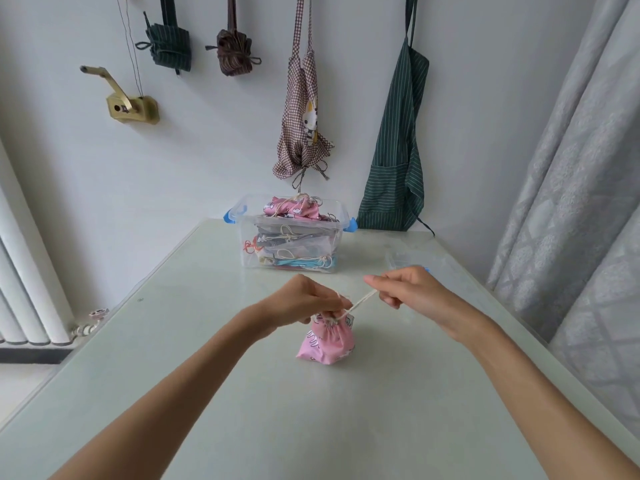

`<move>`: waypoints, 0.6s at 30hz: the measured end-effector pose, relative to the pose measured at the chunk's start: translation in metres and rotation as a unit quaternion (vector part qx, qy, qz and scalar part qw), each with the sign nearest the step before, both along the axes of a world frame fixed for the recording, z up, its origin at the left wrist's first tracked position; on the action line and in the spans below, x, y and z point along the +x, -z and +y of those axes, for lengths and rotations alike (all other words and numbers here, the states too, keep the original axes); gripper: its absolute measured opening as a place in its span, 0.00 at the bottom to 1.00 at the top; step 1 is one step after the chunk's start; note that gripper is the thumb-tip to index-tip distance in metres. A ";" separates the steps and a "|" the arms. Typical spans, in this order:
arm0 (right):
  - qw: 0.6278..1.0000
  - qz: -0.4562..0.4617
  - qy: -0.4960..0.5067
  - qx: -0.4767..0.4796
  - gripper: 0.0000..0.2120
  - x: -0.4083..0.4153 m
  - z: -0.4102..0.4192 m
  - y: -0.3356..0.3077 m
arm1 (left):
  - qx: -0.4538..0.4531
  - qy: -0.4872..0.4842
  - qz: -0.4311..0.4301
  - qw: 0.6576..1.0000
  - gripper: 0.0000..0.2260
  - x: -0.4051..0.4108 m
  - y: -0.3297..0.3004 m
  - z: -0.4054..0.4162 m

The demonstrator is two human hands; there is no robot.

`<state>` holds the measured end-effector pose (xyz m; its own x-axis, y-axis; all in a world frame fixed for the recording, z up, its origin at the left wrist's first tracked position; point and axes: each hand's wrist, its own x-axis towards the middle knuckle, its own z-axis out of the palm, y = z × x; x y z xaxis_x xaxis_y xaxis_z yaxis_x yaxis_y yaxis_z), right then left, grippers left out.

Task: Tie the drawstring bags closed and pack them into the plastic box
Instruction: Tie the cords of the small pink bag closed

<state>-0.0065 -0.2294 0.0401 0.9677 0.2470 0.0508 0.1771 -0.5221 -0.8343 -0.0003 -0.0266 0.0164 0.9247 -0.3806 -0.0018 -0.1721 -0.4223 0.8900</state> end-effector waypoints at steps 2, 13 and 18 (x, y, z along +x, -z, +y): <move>1.000 -0.001 -0.018 -0.020 0.24 -0.002 0.007 -0.009 | 0.039 0.040 0.024 0.998 0.12 -0.004 -0.005 -0.007; 0.996 0.035 -0.084 -0.015 0.14 0.005 0.035 -0.025 | 0.036 0.138 0.014 0.990 0.15 -0.014 0.008 -0.017; 0.965 0.065 -0.192 -0.169 0.30 0.002 0.009 -0.015 | -0.041 0.105 0.065 0.992 0.16 -0.014 0.015 -0.006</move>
